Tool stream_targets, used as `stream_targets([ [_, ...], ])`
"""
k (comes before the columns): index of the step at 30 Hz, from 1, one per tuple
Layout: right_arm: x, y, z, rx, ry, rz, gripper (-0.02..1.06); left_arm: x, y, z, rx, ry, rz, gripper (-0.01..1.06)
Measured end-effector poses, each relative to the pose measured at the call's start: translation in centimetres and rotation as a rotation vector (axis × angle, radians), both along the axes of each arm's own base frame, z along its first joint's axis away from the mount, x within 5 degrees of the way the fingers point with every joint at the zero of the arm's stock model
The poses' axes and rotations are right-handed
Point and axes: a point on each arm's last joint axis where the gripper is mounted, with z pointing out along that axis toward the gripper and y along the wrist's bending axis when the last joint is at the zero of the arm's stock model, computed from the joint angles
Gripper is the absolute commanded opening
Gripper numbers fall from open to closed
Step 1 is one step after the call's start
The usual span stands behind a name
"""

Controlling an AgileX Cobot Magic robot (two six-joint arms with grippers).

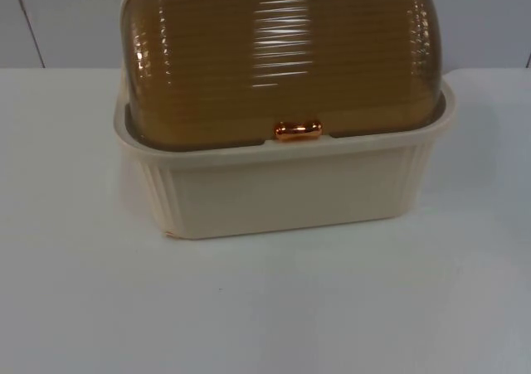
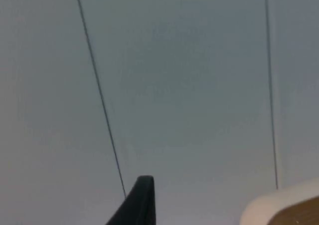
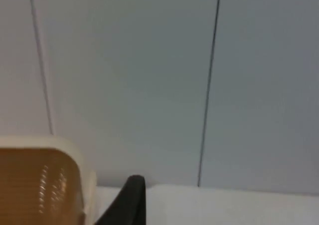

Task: Open the box lid with the left hand, place the block into the box with the right hand, then close the box lid with the left hand.

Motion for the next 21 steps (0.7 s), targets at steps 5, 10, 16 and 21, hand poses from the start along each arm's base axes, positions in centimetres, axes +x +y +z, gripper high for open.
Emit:
stream_targets([
  [5,-4.3,-0.4,-0.5,0.018,-0.122,0.012,1.05,-3.1,0.0,-0.5,0.014,-0.063,-0.032,1.05],
  [10,-8.4,-1.0,-0.3,0.006,-0.246,-0.014,1.05,-6.4,0.1,-0.9,0.018,-0.174,-0.028,1.05],
  [16,-11.4,-1.3,1.2,0.007,-0.303,-0.030,1.05,-9.9,0.3,-1.1,-0.013,-0.270,-0.021,1.05],
  [21,-13.5,-1.5,2.1,0.010,-0.339,-0.039,1.05,-12.1,0.5,0.0,-0.043,-0.283,-0.015,1.05],
])
